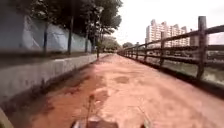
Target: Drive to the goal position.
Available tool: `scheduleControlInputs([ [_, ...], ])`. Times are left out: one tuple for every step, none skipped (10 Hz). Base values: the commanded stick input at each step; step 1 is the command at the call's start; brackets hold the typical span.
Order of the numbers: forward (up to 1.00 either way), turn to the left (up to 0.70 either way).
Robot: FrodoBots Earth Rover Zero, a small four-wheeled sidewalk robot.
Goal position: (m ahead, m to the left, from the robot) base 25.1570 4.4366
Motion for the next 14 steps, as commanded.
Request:
scheduleControlInputs([
  [0.70, 0.00],
  [0.70, 0.00],
  [0.70, 0.00],
  [0.70, 0.00],
  [0.70, 0.00],
  [0.70, 0.00],
  [0.70, 0.00],
  [0.70, 0.00],
  [0.70, 0.00],
  [0.70, 0.00],
  [0.70, 0.00],
  [0.70, 0.00],
  [0.70, 0.00],
  [0.70, 0.00],
])
